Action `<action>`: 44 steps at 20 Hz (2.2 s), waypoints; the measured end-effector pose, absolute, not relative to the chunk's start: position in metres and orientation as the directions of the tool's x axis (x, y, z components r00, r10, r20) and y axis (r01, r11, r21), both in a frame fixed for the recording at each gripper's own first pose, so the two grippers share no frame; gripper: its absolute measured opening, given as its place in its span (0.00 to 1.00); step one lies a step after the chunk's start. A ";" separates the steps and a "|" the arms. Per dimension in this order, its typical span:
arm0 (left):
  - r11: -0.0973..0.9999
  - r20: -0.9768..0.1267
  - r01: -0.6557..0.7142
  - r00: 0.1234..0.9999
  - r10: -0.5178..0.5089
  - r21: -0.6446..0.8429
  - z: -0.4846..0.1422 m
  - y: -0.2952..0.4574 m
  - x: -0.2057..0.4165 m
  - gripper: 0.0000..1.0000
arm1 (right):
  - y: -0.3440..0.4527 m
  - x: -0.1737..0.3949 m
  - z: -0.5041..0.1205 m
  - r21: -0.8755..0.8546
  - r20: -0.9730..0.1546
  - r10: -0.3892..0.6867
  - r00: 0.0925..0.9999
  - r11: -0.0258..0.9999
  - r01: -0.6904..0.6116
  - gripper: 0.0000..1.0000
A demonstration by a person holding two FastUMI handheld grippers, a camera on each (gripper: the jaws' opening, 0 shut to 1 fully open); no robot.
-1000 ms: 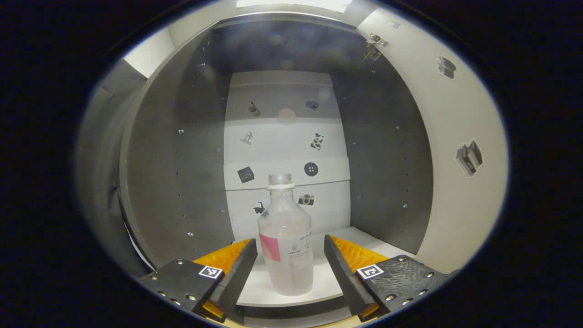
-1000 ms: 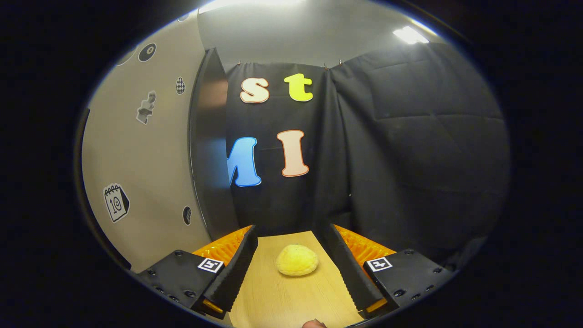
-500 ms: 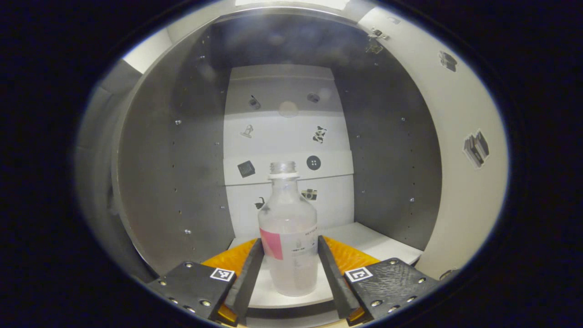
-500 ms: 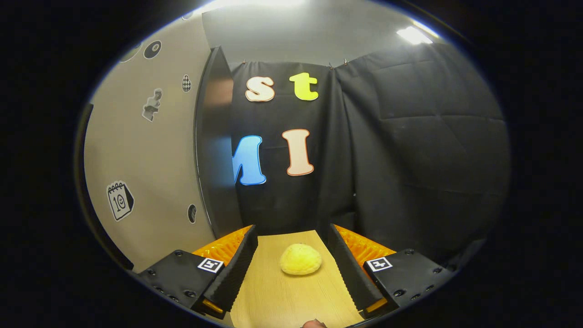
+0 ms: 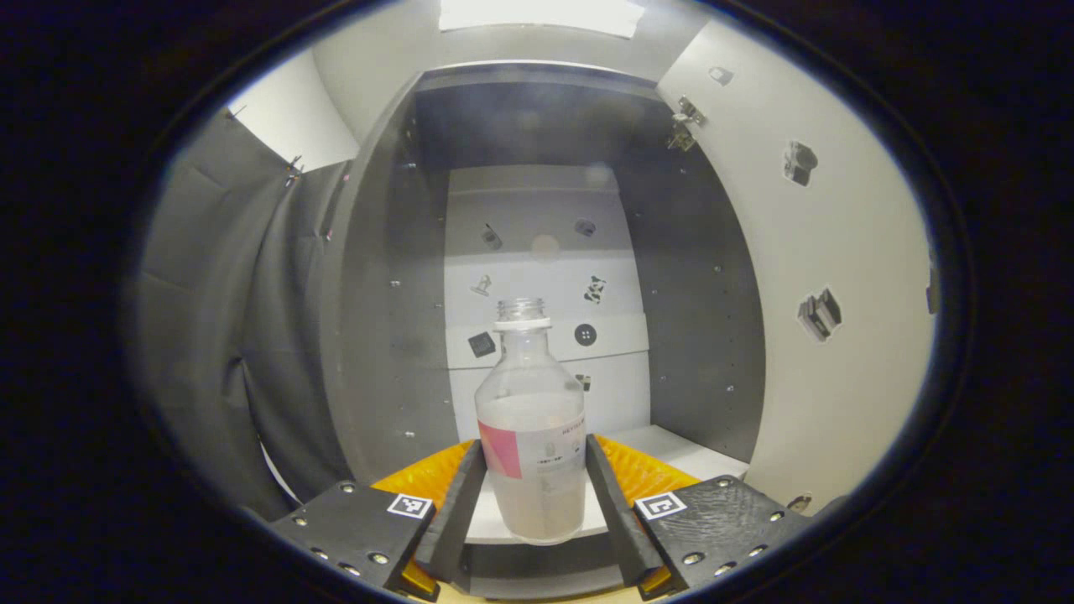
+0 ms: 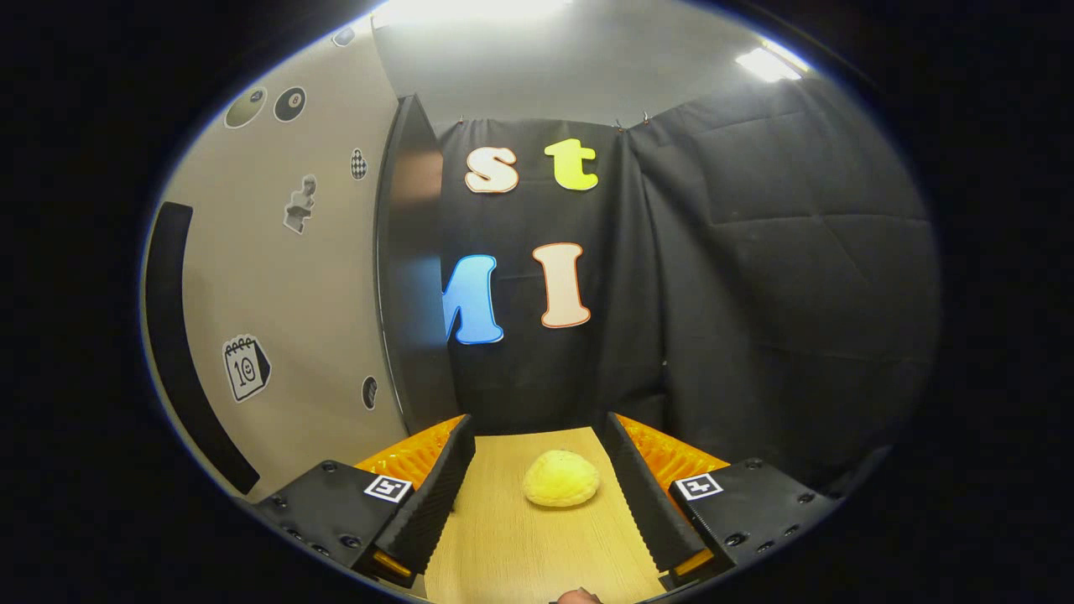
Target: Open the cabinet door with the right hand, grasp the bottle in the cabinet with the left hand and place it on the coaster, then close the cabinet door with the right hand.
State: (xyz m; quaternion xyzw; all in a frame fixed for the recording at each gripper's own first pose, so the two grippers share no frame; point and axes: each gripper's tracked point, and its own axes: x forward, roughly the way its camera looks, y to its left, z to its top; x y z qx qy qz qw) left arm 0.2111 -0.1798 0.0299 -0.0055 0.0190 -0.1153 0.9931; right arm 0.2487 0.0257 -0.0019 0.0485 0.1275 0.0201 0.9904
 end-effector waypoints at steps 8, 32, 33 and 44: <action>0.993 -0.058 0.115 0.992 -0.116 -0.031 0.014 -0.124 0.143 0.70 | 0.036 0.240 -0.008 0.094 -0.260 0.131 0.957 0.990 -0.110 0.98; 0.986 -0.253 -0.052 0.967 0.011 -0.157 -0.134 -0.042 -0.020 0.73 | 0.075 0.214 -0.017 0.068 -0.292 0.200 0.935 0.980 -0.189 0.98; 0.985 -0.261 -0.053 0.965 0.009 -0.163 -0.142 -0.041 -0.024 0.73 | 0.077 0.213 -0.019 0.065 -0.295 0.200 0.934 0.980 -0.189 0.98; 0.984 -0.363 -0.061 0.932 -0.005 -0.170 -0.226 -0.048 -0.055 0.73 | 0.072 0.198 -0.046 0.049 -0.354 0.163 0.921 0.987 -0.156 0.98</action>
